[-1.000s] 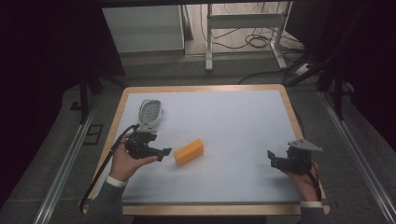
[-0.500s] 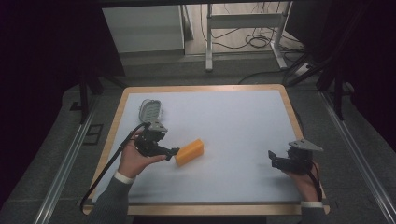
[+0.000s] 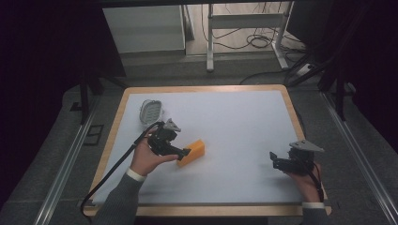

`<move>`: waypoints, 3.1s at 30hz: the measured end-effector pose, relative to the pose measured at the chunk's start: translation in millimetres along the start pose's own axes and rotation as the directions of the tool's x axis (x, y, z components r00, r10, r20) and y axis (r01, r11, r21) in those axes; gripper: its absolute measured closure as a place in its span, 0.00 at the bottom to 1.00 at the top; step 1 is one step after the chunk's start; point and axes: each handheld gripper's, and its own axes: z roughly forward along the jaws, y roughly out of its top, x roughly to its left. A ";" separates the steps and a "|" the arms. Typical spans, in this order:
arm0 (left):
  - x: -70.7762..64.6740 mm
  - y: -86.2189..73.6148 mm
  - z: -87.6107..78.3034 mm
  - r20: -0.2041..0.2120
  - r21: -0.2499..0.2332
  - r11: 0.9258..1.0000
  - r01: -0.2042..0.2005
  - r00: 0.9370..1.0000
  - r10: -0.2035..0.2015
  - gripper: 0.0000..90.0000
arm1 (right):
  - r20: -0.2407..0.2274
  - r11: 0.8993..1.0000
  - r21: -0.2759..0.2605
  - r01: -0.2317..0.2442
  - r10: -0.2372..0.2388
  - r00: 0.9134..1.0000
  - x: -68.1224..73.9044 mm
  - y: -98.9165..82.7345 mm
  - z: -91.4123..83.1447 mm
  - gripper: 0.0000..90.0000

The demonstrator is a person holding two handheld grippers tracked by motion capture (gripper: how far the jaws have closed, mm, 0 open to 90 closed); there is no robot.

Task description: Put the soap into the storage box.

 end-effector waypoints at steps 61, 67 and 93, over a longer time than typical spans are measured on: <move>7.5 5.3 75.8 0.099 0.192 0.981 0.005 0.995 -0.024 0.68 | 0.025 1.000 0.023 0.005 -0.005 1.000 -2.2 -3.0 3.7 0.08; 11.6 8.0 63.7 0.092 0.162 0.987 0.015 0.995 -0.030 0.68 | 0.037 1.000 0.018 -0.010 0.010 0.999 -5.1 -3.2 2.0 0.08; 23.1 8.9 17.7 0.046 0.070 0.997 0.037 0.998 -0.040 0.68 | 0.050 0.999 0.020 -0.025 0.024 0.998 -7.4 -3.6 1.6 0.08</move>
